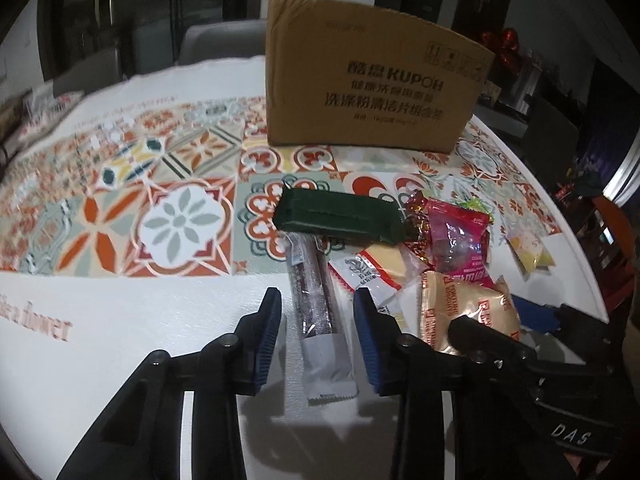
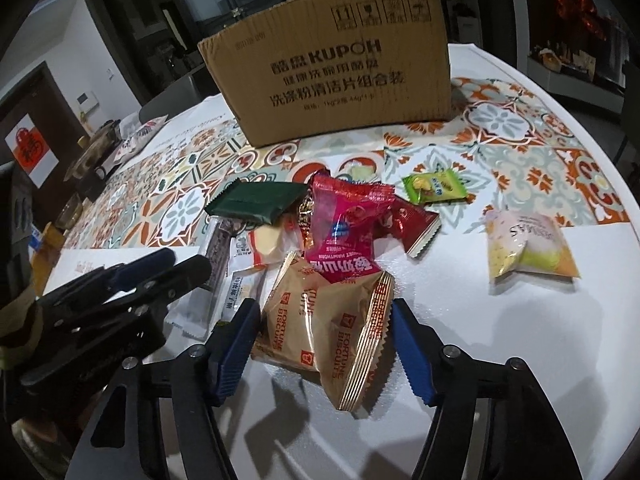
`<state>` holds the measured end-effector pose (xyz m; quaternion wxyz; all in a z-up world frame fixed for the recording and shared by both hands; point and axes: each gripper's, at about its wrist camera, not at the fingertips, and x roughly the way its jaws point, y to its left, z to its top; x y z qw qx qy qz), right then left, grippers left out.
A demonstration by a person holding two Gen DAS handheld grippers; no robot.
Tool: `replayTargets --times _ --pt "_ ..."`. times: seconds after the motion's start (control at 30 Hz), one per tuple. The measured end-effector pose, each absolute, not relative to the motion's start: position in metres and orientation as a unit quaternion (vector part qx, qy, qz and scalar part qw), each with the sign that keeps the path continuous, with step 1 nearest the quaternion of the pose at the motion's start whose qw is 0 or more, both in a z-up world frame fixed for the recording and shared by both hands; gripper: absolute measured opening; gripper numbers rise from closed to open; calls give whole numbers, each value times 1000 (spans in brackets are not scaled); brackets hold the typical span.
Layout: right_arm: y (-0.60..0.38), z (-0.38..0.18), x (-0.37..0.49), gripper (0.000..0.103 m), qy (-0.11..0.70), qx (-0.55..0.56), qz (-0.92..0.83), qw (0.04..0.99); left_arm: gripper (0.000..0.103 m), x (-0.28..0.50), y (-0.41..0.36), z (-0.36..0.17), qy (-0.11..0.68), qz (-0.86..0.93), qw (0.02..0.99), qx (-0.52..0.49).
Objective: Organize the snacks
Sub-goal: 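Grasp the white stick pack with the left tool while the right tool grasps the gold biscuit packet, then carry both snacks over the cardboard box and open both tools to drop them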
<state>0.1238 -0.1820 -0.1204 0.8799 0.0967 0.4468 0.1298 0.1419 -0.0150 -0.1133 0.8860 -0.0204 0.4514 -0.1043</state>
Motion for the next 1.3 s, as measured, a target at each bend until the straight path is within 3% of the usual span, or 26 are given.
replayTargets --times 0.23,0.4,1.3 --pt "-172 -121 124 58 449 87 142 878 23 145 -14 -122 464 -108 879 -32" --pt "-170 -119 121 47 446 83 150 878 19 142 -14 -121 461 -111 880 -31" --pt "-174 -53 97 41 351 57 157 921 17 99 -15 -43 359 -128 924 -15"
